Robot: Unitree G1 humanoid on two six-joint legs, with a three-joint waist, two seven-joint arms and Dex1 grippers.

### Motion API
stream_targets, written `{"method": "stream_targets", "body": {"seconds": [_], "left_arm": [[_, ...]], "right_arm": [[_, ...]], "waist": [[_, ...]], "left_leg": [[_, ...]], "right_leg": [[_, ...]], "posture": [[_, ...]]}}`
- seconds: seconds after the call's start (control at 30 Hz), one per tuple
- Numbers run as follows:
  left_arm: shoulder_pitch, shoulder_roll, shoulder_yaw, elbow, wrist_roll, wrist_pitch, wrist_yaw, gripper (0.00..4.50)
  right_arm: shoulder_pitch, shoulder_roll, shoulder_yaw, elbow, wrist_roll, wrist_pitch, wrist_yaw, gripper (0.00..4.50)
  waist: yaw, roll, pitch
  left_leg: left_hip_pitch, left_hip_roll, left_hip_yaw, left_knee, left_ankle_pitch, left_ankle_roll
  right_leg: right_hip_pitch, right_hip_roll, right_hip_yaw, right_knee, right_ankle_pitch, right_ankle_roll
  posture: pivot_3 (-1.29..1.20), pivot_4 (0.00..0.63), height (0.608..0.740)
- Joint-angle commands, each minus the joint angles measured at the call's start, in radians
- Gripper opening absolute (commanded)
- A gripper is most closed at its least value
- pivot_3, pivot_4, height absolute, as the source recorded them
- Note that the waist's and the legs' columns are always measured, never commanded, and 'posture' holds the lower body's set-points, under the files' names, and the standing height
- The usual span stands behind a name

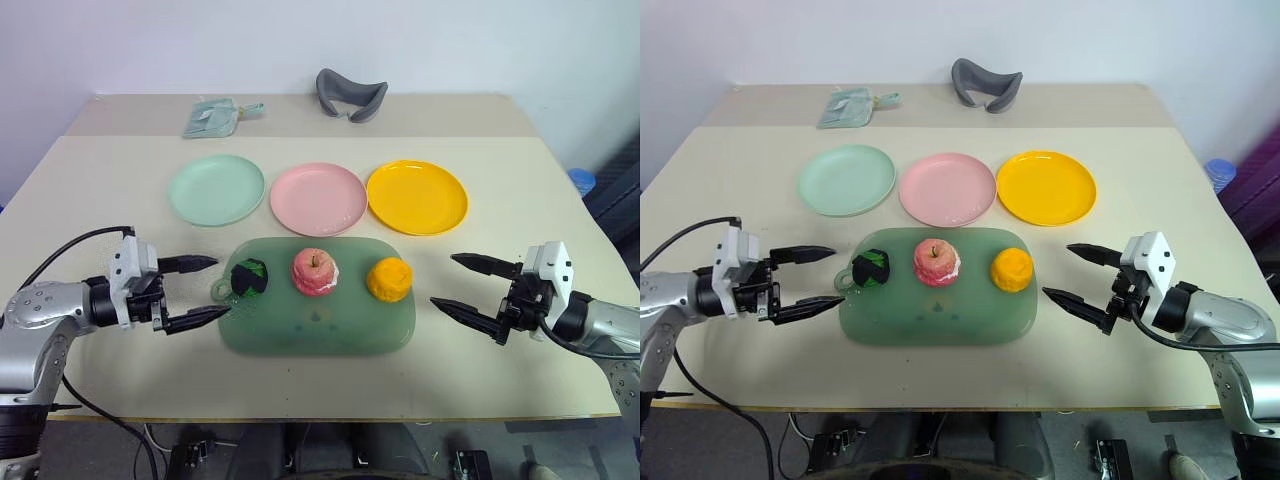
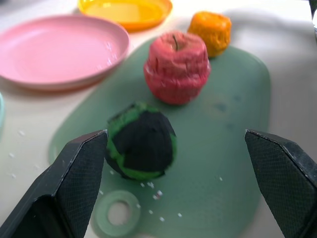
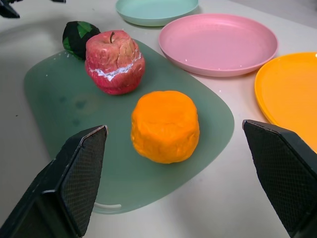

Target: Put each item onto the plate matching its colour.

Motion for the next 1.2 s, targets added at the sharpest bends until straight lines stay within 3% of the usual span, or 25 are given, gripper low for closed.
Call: {"method": "stream_targets", "body": {"seconds": [0.03,0.37,0.73,1.07,1.2], "left_arm": [[0.005,0.022,0.015,-0.043,0.008,0.023,0.025,4.5],[0.009,0.009,0.017,-0.057,-0.003,0.035,0.049,4.5],[-0.049,-0.081,-0.019,-0.09,0.01,0.012,0.132,4.5],[-0.09,-0.115,-0.04,-0.125,-0.008,0.056,0.179,4.5],[-0.121,-0.167,-0.031,-0.131,0.002,0.076,0.279,4.5]], "right_arm": [[-0.013,0.007,0.003,-0.015,0.0,-0.017,-0.007,4.46],[-0.034,0.006,0.025,-0.019,-0.013,-0.014,-0.028,4.46],[-0.045,0.028,0.054,-0.043,-0.023,-0.028,-0.047,4.46],[-0.092,0.051,0.133,-0.063,-0.021,-0.034,-0.041,4.46],[-0.15,0.053,0.186,-0.053,-0.037,-0.044,-0.02,4.46]], "waist": [[0.0,0.0,0.0],[0.0,0.0,0.0],[0.002,0.0,0.0],[0.002,0.0,0.0],[0.002,0.0,0.0]], "left_leg": [[0.0,0.0,0.0,0.0,0.0,0.0],[0.0,0.0,0.0,0.0,0.0,0.0],[0.0,0.0,0.0,0.0,0.0,0.0],[0.0,0.0,0.0,0.001,0.0,-0.001],[0.0,0.0,0.0,0.002,0.0,0.0]], "right_leg": [[0.0,0.0,0.0,0.0,0.0,0.0],[0.0,0.0,0.0,0.0,0.0,0.0],[0.0,0.0,0.0,0.0,0.0,0.0],[0.0,0.001,0.0,0.001,0.0,0.001],[0.001,0.001,0.0,0.001,0.0,0.001]], "posture": [[0.0,0.15,0.74],[0.0,0.15,0.74],[0.0,0.15,0.74],[0.0,0.15,0.74],[0.0,0.15,0.74]]}}
